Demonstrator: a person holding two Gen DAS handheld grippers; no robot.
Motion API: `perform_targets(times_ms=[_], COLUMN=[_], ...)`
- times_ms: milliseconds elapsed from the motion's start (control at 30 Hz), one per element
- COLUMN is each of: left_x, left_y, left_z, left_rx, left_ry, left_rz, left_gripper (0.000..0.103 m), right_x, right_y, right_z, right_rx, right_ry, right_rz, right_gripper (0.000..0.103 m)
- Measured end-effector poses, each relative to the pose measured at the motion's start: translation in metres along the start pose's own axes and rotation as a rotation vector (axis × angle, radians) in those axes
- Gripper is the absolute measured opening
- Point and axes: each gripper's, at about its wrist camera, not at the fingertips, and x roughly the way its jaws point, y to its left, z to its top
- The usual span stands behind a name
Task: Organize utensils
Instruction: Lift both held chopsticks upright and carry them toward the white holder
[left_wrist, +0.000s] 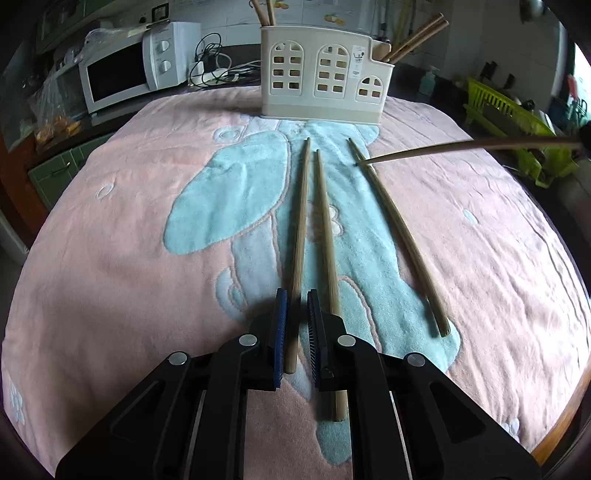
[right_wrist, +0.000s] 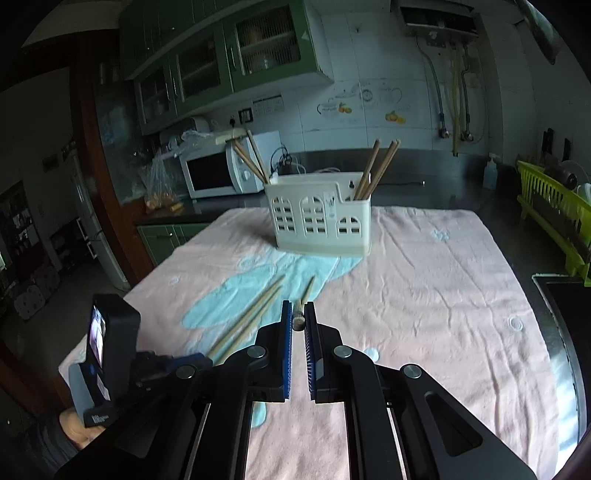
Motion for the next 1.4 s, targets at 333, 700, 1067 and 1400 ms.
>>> perform_targets(times_ms=[333, 700, 1067, 1400], left_x=[0.001, -0.017, -0.051, -0.045], left_y=[0.009, 0.02, 0.029, 0.031], left_z=[0.006, 0.015, 0.044, 0.075], left_rx=[-0.032, -0.06, -0.069, -0.056], left_ry=[-0.003, -0.075, -0.31, -0.359], left_rz=[-0.028, -0.08, -0.05, -0.053], left_gripper=[0.006, 0.005, 0.005, 0.005], right_x=[-0.006, 0.012, 0.022, 0.042], right_y=[0.002, 0.008, 0.011, 0.009], right_z=[0.027, 0.046, 0.059, 0.071], right_rx=[-0.011, -0.025, -0.038, -0.039], right_ry=[-0.073, -0.098, -0.11, -0.093], right_rz=[0.014, 0.007, 0.007, 0.012], right_gripper=[0.007, 0.007, 0.007, 0.007])
